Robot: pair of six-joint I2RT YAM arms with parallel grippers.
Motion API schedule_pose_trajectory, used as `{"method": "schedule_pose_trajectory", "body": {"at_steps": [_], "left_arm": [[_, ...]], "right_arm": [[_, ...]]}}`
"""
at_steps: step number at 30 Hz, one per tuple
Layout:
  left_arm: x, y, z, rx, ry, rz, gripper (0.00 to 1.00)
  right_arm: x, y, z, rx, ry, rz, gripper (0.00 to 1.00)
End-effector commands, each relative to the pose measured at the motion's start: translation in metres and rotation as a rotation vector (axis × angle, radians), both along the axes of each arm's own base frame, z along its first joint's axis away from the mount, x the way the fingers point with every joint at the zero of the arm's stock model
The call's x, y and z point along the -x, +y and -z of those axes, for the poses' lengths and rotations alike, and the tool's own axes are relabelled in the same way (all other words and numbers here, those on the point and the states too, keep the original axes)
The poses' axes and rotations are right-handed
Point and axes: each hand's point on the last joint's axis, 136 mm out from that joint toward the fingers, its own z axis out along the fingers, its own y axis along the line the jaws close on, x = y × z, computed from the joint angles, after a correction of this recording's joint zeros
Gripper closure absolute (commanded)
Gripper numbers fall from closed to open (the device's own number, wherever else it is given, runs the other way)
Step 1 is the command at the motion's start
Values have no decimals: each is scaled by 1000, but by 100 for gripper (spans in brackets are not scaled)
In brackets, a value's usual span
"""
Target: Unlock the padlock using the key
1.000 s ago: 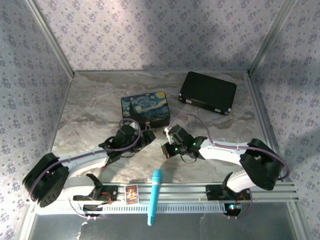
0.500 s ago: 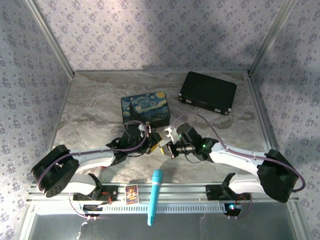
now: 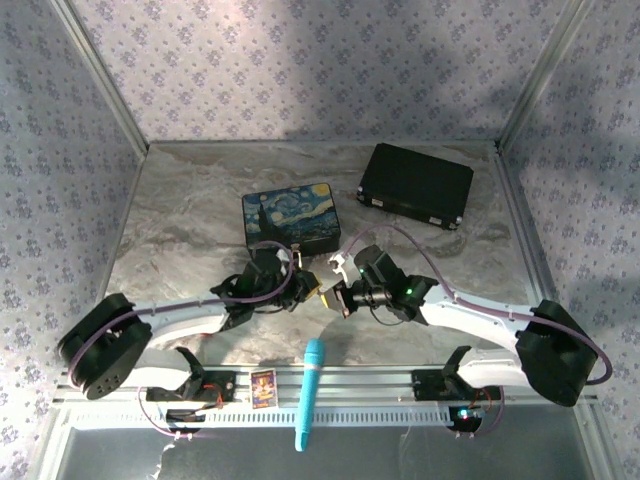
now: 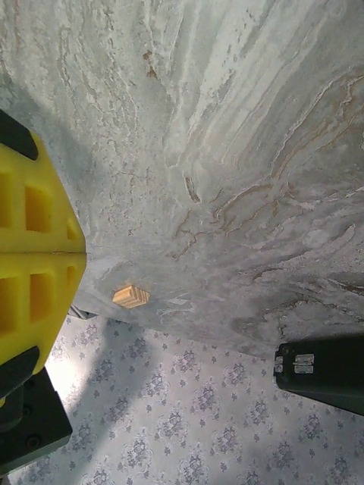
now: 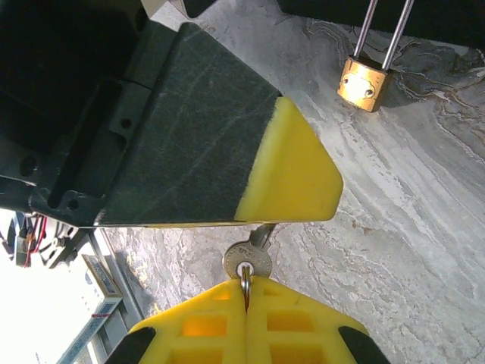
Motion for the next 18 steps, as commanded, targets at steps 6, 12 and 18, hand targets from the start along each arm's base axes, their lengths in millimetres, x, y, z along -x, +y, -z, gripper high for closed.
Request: {"method": "schedule_pose_trajectory", "body": {"at_steps": [6,12,18], "left_arm": [[-14,26,-36,-5,-201,-110,100],[-23,35,-89,91,-412,-161,100],[-20,47,-137,172,-567,-197,100]], "right_arm": [[-22,-2,-43,-278,3,143,7],[-27,9,-100,-533,59,102,9],[-26,17,-128,-609,42,51,27]]}}
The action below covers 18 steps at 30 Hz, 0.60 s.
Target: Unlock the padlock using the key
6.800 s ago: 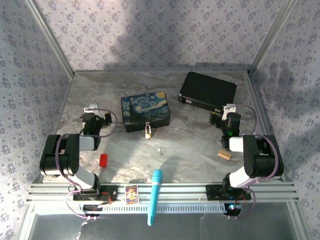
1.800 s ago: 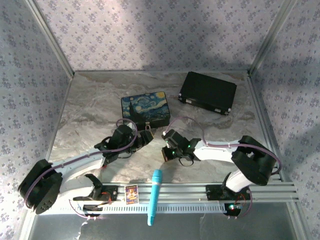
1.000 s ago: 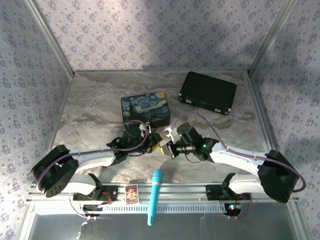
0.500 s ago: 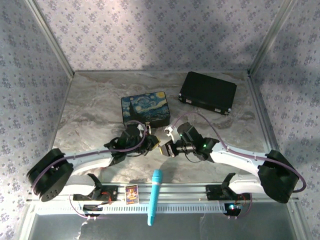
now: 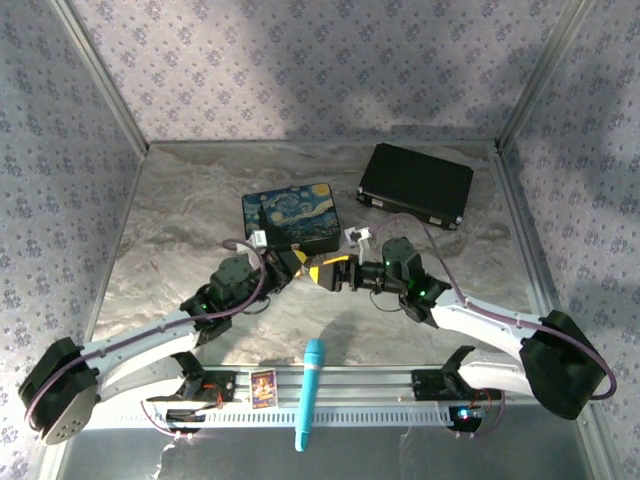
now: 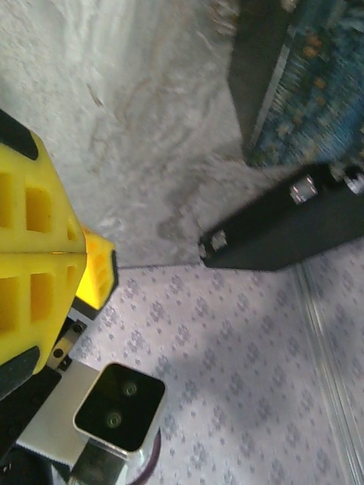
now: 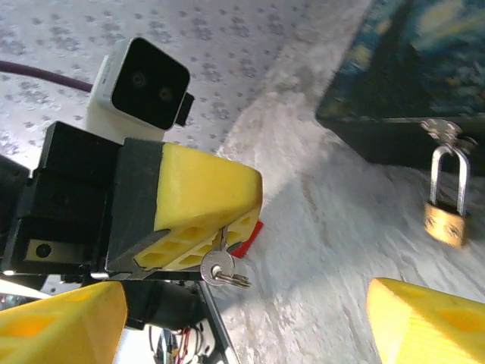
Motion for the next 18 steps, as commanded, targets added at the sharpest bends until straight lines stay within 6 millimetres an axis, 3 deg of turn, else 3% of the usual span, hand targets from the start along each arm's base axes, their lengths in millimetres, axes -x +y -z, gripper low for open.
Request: {"method": "schedule_pose_trajectory", "body": {"at_steps": [1,4,10,18], "left_arm": [[-1,10,-36,51,-141,-39,100],[0,12,-44,70,-166,-41,100],[1,10,-44,114,-154,-30,100],[1,12,-44,120,-156,-40,100]], "right_arm": [[2,9,-37,-109,-41,-51,31],[6,16,-44,-149,-43,-86,36],[12,30,-62,-234,-59,-133,45],[10,39,-61,-233,-47,-153,63]]}}
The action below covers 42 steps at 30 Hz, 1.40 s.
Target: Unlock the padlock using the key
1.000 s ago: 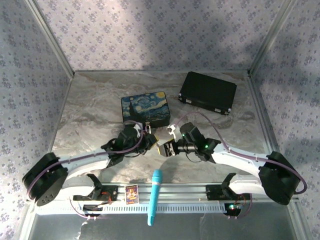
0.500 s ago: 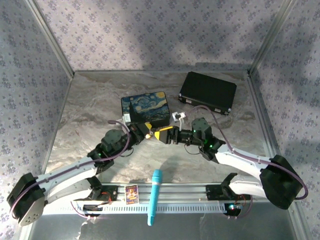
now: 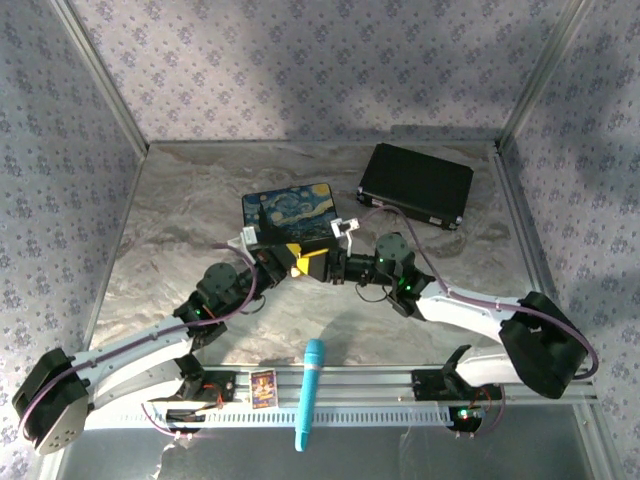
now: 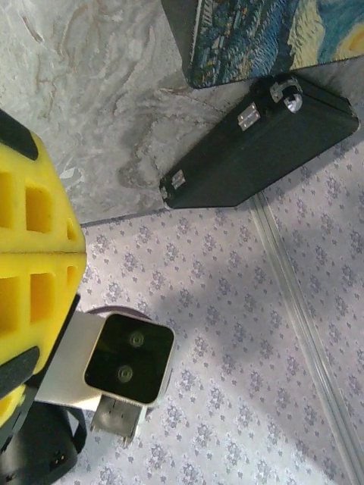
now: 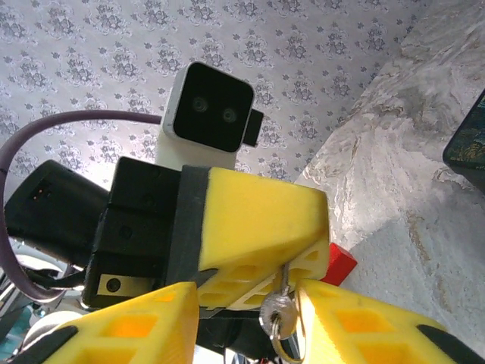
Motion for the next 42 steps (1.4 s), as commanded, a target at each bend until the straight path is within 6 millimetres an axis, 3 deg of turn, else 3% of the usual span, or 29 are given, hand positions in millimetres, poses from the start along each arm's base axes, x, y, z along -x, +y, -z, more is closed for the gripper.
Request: {"method": "schedule_pose_trajectory", "body": {"at_steps": [1,5,10,14,16,22,26,36,37,39,42], "left_arm": [[0,4,-13,39,-37,-19,100],[-1,6,-14,49,-38,-29,100],[-1,7,-11,43,-25,-34,100],[-2,9,-9,45,-18,-45,100],[-3,8,-8,39,-14,-45,100],[-3,8,-5,33,-6,-44,100],[-3,8,2,11,13,-45,100],[-7,6,17,-10,48,-55,100],[-7,6,17,-10,46,-54,100],[-7,5,17,-7,47,-54,100],[-7,6,18,-10,49,-58,100]], "right_arm": [[3,6,-20,-52,-41,-34,64],[2,7,-12,-34,-23,-30,66],[3,8,-9,-35,-17,-39,80],[4,8,-4,-27,-8,-36,81],[4,8,-3,-27,-6,-34,87],[3,3,-4,-38,-1,-23,96],[-7,-11,2,-34,24,25,100],[-6,-14,5,-11,37,18,100],[-5,-12,6,-6,40,10,96],[-3,-10,7,-3,42,5,77],[0,-6,7,0,42,-10,73]]}}
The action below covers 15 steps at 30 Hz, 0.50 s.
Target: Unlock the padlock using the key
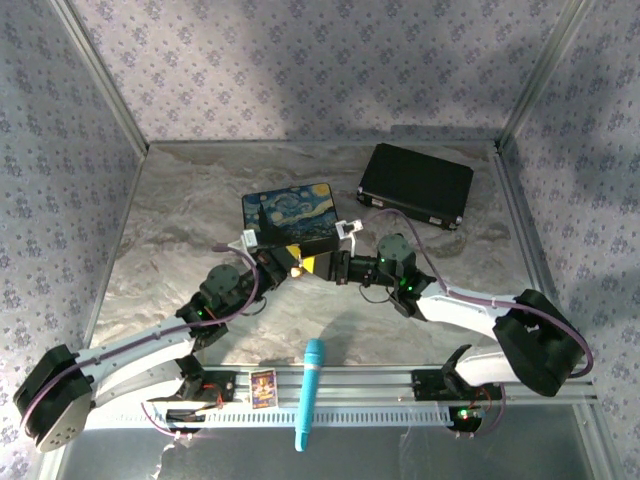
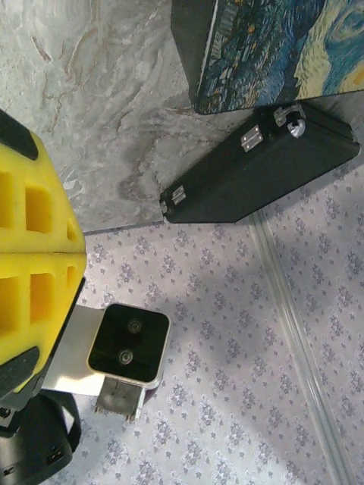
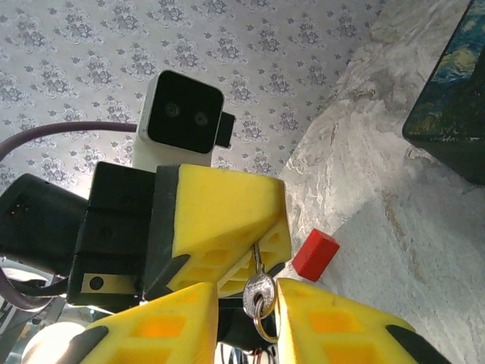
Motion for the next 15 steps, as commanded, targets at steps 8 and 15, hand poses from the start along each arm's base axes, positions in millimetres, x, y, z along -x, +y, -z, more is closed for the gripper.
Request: {"method": "schedule_pose_trajectory", "body": {"at_steps": [8,15], "left_arm": [[-4,3,-2,6,-3,-27,100],[-4,3,-3,12,-3,-25,100]], "right_arm": [[4,8,-12,-29,-36,-35,78],[-1,9,-7,-24,-28,-19,70]]}}
